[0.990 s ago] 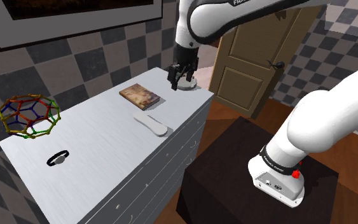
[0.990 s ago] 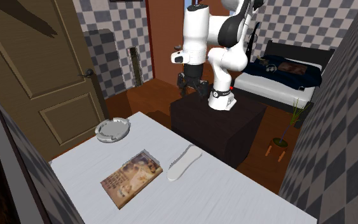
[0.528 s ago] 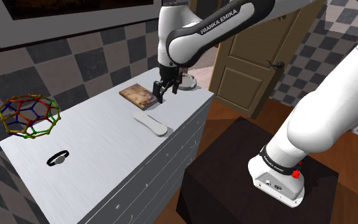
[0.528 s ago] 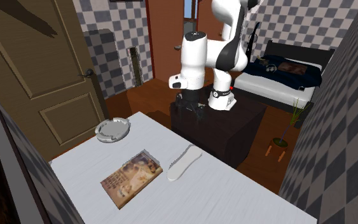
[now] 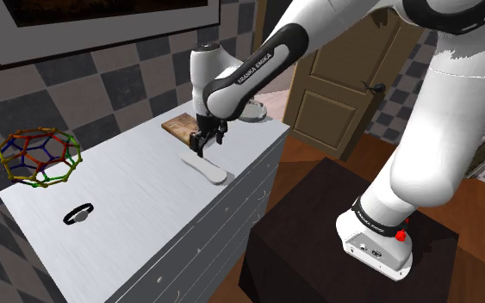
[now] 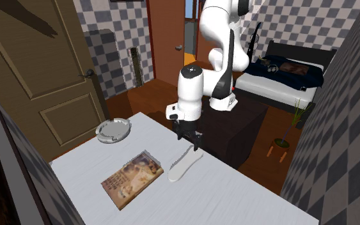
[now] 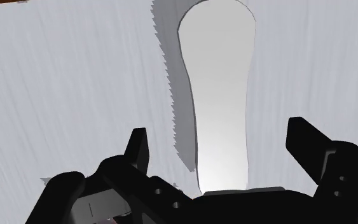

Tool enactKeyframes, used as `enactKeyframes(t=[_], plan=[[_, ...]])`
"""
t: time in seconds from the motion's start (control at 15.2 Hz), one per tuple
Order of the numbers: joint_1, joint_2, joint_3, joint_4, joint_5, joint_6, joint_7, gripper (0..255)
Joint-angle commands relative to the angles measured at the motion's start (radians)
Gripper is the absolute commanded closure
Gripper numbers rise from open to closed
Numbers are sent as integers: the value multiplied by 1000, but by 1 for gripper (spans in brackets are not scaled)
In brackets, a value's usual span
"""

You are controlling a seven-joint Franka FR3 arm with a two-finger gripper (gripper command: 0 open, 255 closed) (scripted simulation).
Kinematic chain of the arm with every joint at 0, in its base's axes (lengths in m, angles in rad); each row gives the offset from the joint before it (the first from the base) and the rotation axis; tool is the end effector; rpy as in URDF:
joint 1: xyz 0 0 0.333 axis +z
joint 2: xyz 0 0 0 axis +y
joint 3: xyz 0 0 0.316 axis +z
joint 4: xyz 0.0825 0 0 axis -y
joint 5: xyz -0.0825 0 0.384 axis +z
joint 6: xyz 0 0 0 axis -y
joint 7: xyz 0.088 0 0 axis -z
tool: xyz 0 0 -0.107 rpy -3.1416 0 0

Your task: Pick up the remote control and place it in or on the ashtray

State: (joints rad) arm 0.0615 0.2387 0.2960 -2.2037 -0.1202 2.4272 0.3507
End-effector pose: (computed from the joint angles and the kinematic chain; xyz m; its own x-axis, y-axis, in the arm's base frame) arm 0.5176 0.1923 0.2771 0.9960 0.0899 0.0009 0.0899 -0.9959 0.0097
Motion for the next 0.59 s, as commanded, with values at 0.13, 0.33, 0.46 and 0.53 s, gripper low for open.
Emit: enactKeyframes(t=[0.13, 0.33, 0.46, 0.53], plan=[[43, 161, -24, 102, -72, 38, 65, 0], [54, 200, -35, 115, -88, 61, 77, 0], [58, 222, -42, 116, -98, 81, 83, 0], [60, 233, -46, 117, -102, 91, 87, 0]])
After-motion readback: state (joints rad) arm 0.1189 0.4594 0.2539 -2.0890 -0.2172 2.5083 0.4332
